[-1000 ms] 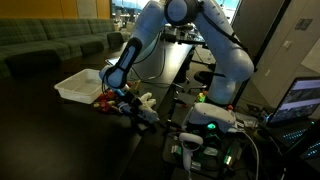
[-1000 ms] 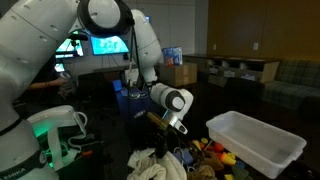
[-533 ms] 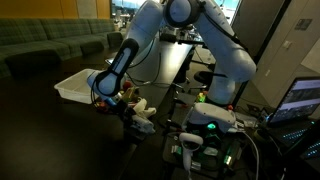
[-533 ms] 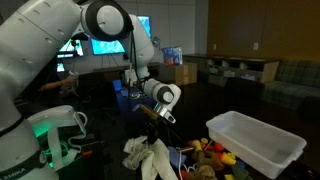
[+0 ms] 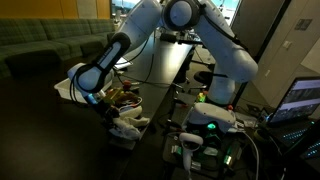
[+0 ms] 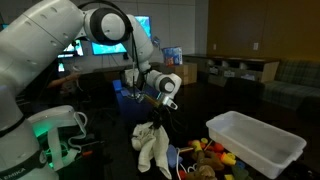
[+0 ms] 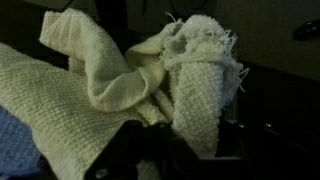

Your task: Pick up the cloth and sweep the items on the table, the put the cloth in the box

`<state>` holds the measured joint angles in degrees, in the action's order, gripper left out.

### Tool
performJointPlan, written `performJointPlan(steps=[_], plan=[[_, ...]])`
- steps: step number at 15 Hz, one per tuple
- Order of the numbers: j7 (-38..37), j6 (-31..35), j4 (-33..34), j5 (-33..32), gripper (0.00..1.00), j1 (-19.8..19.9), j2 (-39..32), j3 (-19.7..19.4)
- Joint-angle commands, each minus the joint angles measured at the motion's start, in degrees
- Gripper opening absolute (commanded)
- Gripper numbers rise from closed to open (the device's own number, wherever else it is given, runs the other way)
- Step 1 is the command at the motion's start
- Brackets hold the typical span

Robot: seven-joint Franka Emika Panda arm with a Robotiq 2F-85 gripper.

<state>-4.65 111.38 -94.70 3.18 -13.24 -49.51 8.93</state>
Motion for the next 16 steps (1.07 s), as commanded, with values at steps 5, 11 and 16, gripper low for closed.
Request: performJointPlan(steps=[5,11,16], plan=[[4.52,0.27,-2.37,1.52,0.08,2.54,7.0,0.76],[9.44,7.92,-15.76,2.48,0.07,9.39,23.02,-1.12],[5.57,14.33,-26.06,1.59,0.07,13.71,36.7,-6.03]])
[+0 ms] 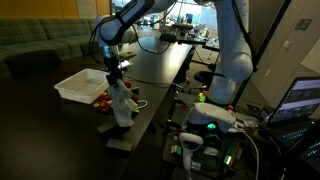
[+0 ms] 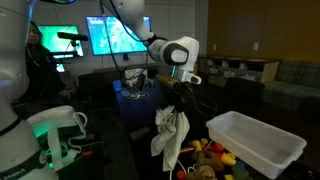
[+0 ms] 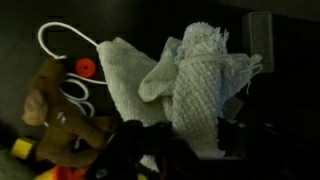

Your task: Pick up the cloth and sweep the items on the table, the put the cloth in the box

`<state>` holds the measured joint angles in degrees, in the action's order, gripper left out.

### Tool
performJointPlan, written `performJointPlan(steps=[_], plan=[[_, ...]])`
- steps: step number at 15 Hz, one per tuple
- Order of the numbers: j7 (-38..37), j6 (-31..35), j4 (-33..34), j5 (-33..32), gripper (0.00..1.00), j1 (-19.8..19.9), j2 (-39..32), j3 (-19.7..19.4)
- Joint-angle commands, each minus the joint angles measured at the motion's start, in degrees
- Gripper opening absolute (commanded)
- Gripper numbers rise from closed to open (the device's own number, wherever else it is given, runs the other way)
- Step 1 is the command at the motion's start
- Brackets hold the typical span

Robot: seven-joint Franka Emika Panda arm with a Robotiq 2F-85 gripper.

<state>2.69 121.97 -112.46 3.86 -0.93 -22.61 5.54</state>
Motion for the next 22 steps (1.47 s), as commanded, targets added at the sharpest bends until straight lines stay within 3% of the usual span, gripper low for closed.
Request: performJointPlan(steps=[1,8,11,16,22], plan=[[-2.39,4.03,-9.89,0.59,0.07,2.2,12.36,-3.89],[-8.58,0.66,-13.61,-3.46,0.06,9.28,27.13,-13.72],[-12.46,1.66,-11.45,-7.9,0.06,12.97,28.3,-16.91],[-18.04,10.8,-11.38,-13.72,0.06,15.26,20.92,-18.08],[-25.99,21.0,-7.55,-18.45,0.06,11.94,1.45,-19.37]])
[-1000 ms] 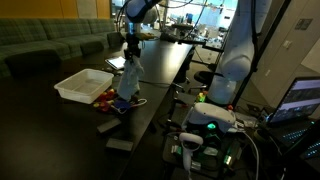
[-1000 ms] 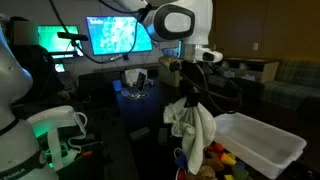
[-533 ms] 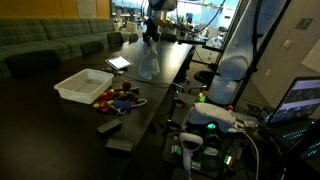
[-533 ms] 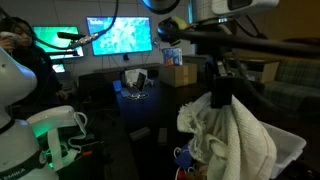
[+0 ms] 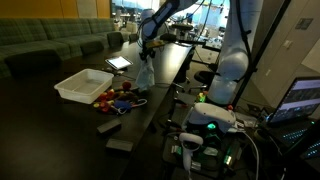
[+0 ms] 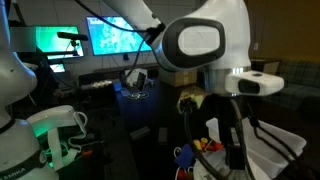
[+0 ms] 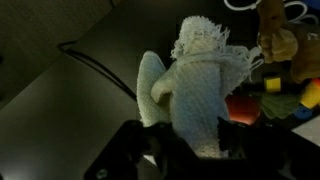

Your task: Pick up the cloth and sweep the items on the table, the put the cloth in the box

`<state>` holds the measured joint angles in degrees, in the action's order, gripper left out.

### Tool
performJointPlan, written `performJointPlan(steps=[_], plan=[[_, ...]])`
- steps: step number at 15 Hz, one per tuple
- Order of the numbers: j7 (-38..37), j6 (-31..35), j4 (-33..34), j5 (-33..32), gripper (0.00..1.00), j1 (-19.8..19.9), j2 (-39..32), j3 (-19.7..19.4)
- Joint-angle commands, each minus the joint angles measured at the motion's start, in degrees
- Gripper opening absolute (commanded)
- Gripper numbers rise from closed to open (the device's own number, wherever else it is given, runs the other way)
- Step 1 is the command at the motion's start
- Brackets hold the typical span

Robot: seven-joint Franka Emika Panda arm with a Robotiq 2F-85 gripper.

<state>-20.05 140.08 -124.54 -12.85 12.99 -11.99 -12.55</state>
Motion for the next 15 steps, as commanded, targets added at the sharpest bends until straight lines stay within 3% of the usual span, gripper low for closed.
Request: performJointPlan(steps=[1,7,15], plan=[[-3.06,3.05,5.88,-1.29,0.06,-2.47,-12.36,-1.65],[-1.46,1.96,13.73,0.7,0.06,-4.7,-26.42,-2.51],[-0.02,2.67,19.53,2.37,0.07,-8.56,-36.94,-0.69]])
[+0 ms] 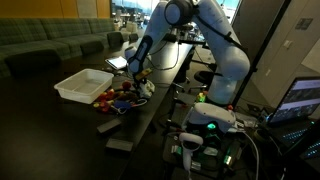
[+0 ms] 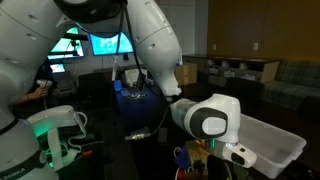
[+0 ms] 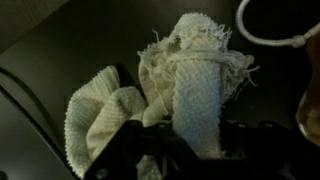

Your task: Pick up the cloth and sweep the items on the table, the put the cloth in the box

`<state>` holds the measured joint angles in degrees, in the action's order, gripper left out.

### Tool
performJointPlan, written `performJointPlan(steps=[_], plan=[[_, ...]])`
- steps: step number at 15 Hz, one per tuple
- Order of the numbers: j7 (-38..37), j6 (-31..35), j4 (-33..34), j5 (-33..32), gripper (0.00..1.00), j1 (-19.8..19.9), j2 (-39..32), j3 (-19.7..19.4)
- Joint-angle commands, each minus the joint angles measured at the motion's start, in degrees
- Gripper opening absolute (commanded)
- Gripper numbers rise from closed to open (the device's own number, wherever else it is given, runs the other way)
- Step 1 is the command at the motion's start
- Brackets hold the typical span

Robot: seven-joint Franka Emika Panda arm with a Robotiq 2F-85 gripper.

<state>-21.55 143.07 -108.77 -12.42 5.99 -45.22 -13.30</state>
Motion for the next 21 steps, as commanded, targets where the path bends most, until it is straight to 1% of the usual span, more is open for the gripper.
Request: performJointPlan(steps=[1,4,6,9,11,14,19,21], plan=[[1.96,-0.47,4.33,2.46,0.07,-1.81,-4.52,0.54],[3.13,-0.79,5.18,3.81,0.06,-2.81,-6.04,1.9],[4.18,-0.78,4.28,4.82,0.06,-3.57,-5.71,3.3],[2.71,-1.62,3.13,5.46,0.06,-6.53,-4.67,4.29],[0.74,-2.27,3.08,5.69,0.06,-9.6,-4.26,4.32],[-1.1,-3.93,3.63,6.79,0.06,-13.54,-3.76,5.74],[-3.44,-7.26,5.44,9.0,0.06,-19.51,-2.6,9.84],[-4.41,-7.65,6.92,9.08,0.06,-22.08,-2.9,11.29]])
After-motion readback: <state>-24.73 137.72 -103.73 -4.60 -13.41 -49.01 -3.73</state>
